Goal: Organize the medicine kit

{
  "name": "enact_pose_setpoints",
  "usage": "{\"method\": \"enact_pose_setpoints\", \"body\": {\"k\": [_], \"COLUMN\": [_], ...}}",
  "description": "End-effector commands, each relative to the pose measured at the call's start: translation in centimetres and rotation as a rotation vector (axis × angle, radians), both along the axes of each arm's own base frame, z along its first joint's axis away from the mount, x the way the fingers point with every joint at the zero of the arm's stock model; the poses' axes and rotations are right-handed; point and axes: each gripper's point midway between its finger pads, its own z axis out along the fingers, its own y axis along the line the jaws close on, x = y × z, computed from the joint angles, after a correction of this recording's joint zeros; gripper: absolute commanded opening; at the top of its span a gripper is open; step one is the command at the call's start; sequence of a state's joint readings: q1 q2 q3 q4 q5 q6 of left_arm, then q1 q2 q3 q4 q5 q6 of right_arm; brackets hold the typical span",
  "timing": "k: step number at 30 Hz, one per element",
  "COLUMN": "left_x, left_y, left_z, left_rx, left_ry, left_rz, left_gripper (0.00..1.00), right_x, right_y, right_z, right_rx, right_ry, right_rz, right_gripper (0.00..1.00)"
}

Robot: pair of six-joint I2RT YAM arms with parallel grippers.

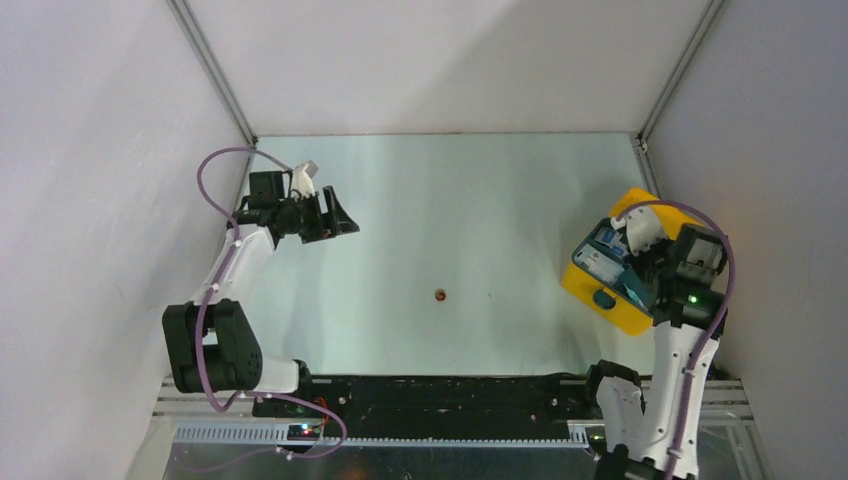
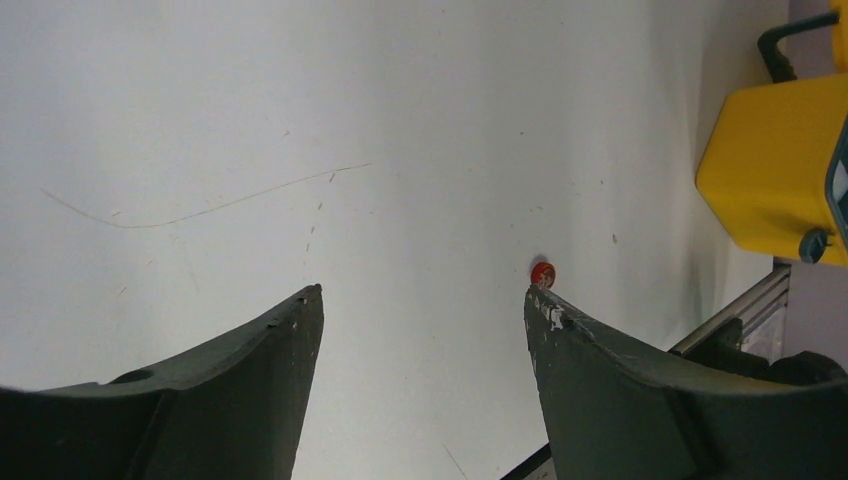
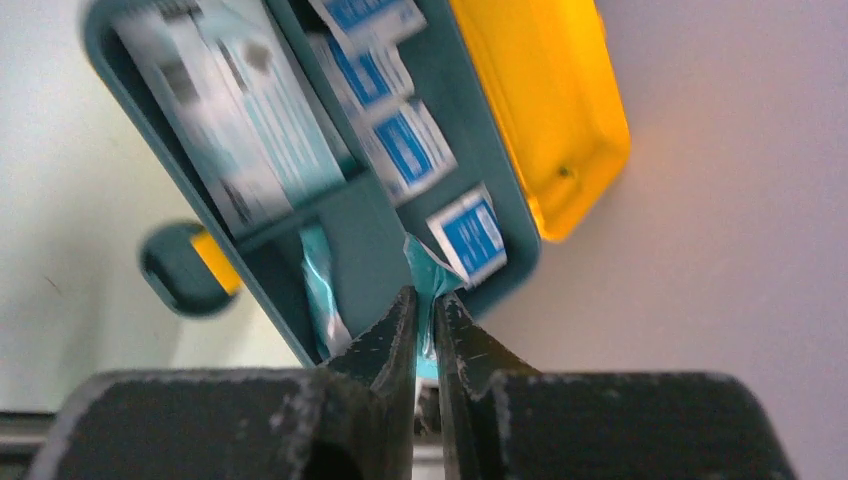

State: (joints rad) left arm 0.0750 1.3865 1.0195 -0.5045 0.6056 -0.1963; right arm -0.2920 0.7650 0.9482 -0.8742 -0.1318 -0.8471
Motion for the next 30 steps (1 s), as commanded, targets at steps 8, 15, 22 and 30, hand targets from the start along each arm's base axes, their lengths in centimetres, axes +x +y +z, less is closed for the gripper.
{"method": "enact_pose_setpoints", "body": {"k": [8,15,22,30], "left_x": [-0.6,-0.9,-1.5,-2.1], "left_y": [-3.6,-4.1,-5.2,-6.1], "left_z": [3.3,3.2,3.7,3.7], "left_rx": [0.072,0.078,0.074,0.09], "left_ry": [-0.157,-0.149,-0.17,-0.179], "left_rz": [-0.181,-0.203,-0.258,-0.305], "left_gripper": [0.79,0.79,0.79,0.79], "right_x": [-2.5,-1.0,0.6,2.8], "right_y": [-2.2,-1.8,-1.3,13.3], "right_z": [-4.4,-4.9,-0.5,1.8], "right_rx": [0.021,0.062,0.018,0.34], "right_ry": [0.217,0.211,0.114,0.096], "right_rz": [0.104,0.143,0.134,0.42], "right_gripper": [0.16,0.37,0.52,0.64]}}
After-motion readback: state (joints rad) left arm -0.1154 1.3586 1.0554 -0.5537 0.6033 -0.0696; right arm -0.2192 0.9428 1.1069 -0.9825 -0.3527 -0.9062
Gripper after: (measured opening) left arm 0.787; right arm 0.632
